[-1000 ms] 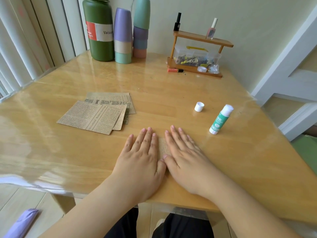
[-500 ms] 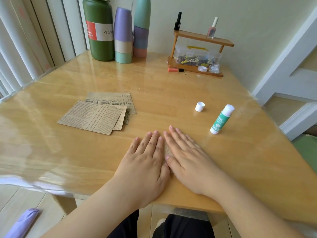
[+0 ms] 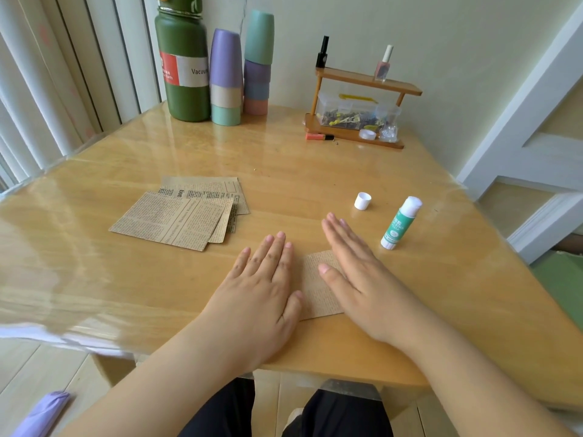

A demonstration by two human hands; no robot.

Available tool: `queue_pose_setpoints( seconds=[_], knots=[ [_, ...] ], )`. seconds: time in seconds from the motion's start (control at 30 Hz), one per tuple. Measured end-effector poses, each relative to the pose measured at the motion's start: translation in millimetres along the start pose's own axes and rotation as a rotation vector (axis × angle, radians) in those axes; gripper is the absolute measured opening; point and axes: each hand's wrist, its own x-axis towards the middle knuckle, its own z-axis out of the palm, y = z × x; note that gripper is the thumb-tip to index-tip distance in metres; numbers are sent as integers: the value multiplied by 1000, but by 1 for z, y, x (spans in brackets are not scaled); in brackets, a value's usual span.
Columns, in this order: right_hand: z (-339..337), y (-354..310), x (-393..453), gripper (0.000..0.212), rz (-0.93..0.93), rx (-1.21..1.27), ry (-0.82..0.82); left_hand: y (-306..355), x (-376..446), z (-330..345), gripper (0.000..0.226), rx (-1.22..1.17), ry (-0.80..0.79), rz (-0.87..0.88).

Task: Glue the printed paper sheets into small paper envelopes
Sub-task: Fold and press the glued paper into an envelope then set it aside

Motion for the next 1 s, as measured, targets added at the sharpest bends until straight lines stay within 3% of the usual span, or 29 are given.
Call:
queue_pose_setpoints(
  seconds=[0.1,0.2,0.5,0.63,0.77,1.0],
  knots=[
    [6,2,0,64,3,-164,-109,0,3,0,85,-9,-2,-5],
    [18,2,1,82,23,-284,-136,5,5,7,87,6,-21,9],
    [23,4,3,87,42,-323,-124,5,7,13,87,47,-6,11],
    [20,8,3,83,27,-115,-33,0,3,8,84,-30,24,35],
    [5,7,-6,61,66,196,161,-15,-7,-2,84,-97,28,99],
    [-4,12,-23,53,150,320,243,-33,-15,-7,96,-87,-68,175]
  ],
)
